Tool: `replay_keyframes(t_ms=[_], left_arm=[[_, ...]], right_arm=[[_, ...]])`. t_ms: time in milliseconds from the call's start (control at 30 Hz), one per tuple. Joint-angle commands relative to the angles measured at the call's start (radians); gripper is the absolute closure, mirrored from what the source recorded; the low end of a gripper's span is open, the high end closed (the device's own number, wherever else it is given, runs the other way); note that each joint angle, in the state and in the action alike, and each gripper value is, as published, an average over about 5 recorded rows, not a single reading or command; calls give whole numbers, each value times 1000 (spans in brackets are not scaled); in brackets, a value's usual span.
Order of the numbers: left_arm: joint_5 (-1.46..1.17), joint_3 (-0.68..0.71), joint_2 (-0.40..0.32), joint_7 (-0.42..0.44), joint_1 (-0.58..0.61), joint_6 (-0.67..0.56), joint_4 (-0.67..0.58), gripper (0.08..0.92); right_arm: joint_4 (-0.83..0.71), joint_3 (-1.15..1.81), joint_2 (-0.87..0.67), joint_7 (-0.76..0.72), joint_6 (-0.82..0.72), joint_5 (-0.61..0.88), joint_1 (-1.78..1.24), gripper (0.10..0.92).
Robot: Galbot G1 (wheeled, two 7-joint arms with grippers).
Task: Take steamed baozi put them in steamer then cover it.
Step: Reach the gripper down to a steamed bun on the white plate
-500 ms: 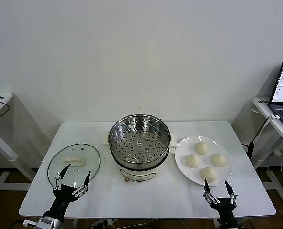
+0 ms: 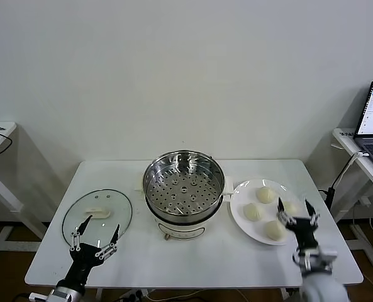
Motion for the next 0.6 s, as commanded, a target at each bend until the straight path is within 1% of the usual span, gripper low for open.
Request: replay_keyframes(t_ms=[33, 67, 133, 233, 333, 400, 500, 600], left_arm=[[0, 1, -1, -1, 2, 2, -9, 177], [0, 1, -1, -1, 2, 2, -10, 177], [-1, 1, -2, -2, 4, 2, -13, 177], [-1, 1, -1, -3, 8, 2, -15, 177], [-1, 0, 0, -3, 10, 0, -14, 177], [-1, 0, -1, -4, 9, -1, -12, 177], [-1, 0, -4, -5, 10, -2, -10, 177], [-1, 1, -6, -6, 11, -3, -7, 177]], right_arm=[[-330, -249, -174, -75, -108, 164, 527, 203], [-360, -286, -192, -123, -126, 177, 565, 203], [-412, -367, -241, -271, -163, 184, 634, 203], [-478, -507, -306, -504, -185, 146, 735, 203], [-545, -639, -339, -713, -185, 86, 857, 203], [-597, -738, -348, -859, -168, 28, 953, 203], [-683, -881, -337, -1054, -112, -100, 1084, 203], [-761, -964, -307, -1253, -66, -230, 1168, 203]])
